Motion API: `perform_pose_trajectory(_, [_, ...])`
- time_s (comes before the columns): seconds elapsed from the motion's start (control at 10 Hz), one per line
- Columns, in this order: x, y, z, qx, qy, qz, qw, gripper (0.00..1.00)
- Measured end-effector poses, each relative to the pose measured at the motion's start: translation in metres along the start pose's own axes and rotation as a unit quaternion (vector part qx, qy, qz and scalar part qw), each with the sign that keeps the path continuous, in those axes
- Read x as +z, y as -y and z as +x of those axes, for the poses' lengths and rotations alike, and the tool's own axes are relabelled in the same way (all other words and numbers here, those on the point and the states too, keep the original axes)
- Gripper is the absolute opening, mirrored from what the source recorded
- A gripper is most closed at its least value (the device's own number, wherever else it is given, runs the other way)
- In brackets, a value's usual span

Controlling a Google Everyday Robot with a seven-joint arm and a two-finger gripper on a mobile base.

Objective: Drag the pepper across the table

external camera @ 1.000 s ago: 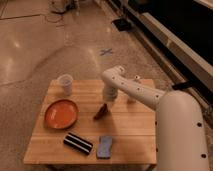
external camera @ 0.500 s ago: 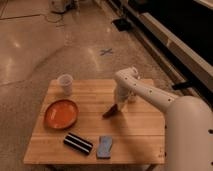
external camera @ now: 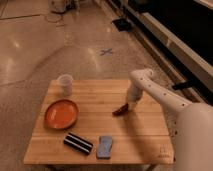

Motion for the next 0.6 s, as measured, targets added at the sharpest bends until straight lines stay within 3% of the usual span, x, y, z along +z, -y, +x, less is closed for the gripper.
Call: perform_pose_trajectory(0.6, [-0.016, -0.054, 0.057, 0.027, 0.015, 0.005, 0.9995, 0.03])
